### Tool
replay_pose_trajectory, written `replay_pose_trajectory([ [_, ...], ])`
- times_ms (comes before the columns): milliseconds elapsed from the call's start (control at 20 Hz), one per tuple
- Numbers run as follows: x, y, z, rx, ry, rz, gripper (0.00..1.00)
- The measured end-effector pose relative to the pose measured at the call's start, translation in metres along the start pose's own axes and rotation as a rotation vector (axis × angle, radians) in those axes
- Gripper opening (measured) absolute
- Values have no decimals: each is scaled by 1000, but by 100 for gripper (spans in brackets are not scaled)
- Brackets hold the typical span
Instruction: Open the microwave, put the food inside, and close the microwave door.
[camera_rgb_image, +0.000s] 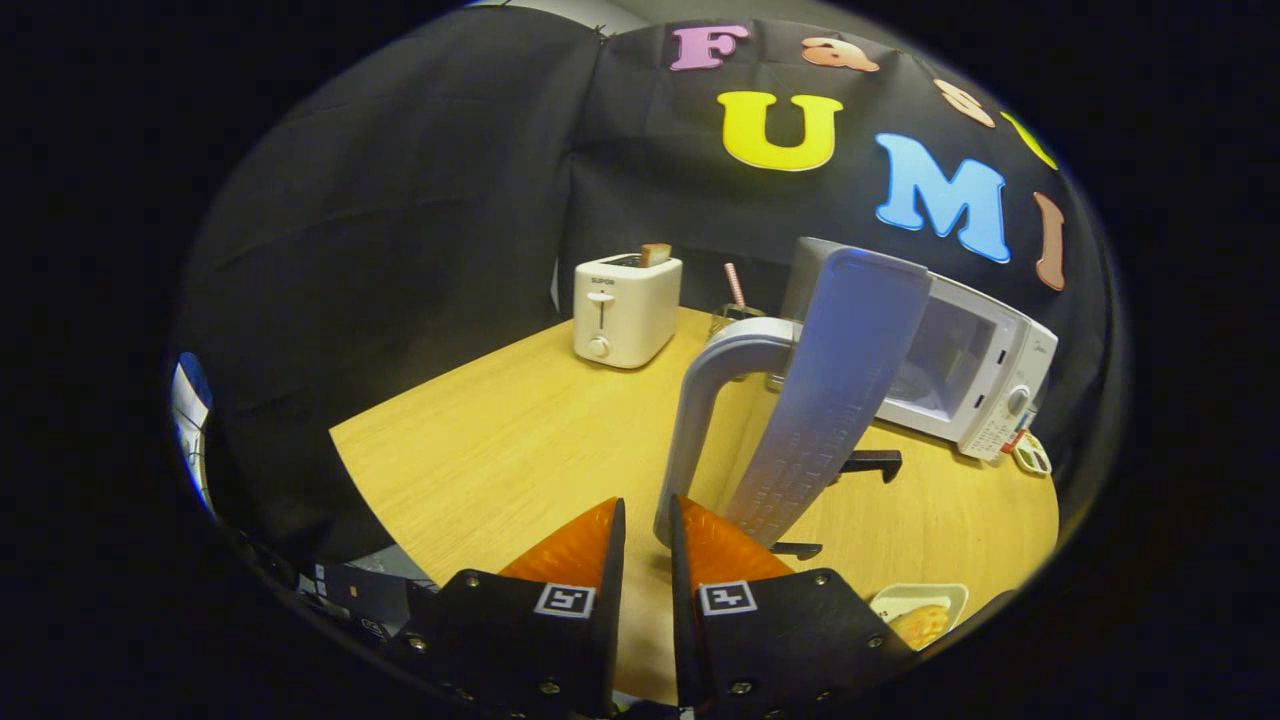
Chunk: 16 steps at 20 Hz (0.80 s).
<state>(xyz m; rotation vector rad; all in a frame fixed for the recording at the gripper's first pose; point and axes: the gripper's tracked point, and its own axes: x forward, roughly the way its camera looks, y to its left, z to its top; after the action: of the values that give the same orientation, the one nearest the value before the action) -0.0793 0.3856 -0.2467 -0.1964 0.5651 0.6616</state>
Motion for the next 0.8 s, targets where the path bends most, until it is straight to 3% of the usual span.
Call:
replay_pose_trajectory([
  [300,-28,42,27,-48,-104,161,24],
  [500,-63,51,48,-57,-192,204,67],
  [550,-70,50,54,-54,-217,201,86],
  [600,-79,45,60,-47,-240,188,94],
  [650,-84,39,66,-38,-254,178,99],
  [800,-103,12,82,4,-303,119,99],
])
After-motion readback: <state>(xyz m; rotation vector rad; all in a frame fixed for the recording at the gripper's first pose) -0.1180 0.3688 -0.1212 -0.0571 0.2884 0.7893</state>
